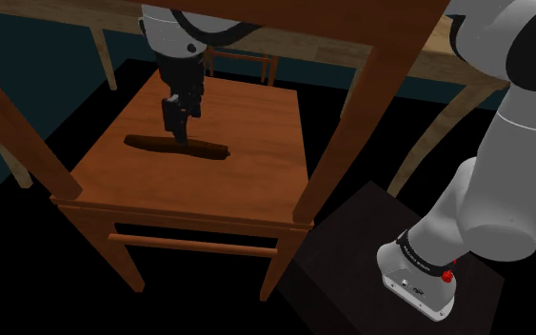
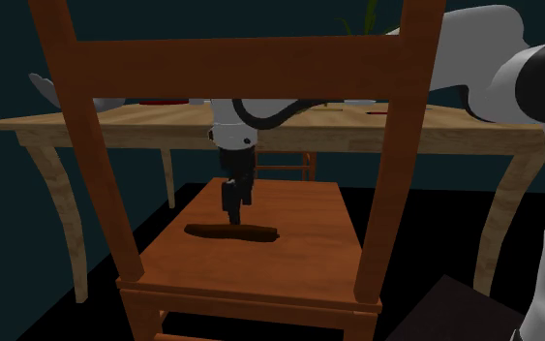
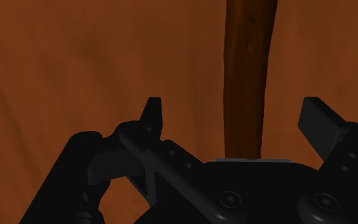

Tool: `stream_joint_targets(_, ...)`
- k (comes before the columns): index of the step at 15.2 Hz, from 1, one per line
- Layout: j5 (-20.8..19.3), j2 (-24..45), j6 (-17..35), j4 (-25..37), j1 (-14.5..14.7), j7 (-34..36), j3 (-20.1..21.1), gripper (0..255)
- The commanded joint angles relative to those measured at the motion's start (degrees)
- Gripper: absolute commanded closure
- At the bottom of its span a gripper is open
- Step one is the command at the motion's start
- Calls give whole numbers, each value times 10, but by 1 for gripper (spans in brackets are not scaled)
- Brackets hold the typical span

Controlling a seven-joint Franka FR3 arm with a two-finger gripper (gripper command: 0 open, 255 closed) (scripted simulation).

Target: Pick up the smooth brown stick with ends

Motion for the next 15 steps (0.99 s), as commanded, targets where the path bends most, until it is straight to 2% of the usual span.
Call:
stream_joint_targets(1, -18, 39, -13, 44, 19, -6, 7, 0)
stream_joint_targets(9, -23, 47, 42, -4, 19, -3, 5, 0)
stream_joint_targets(11, -23, 47, 42, -4, 19, -3, 5, 0)
stream_joint_targets(12, -23, 49, 42, -2, 19, -3, 5, 255)
stream_joint_targets(15, -23, 47, 44, -6, 18, -3, 4, 255)
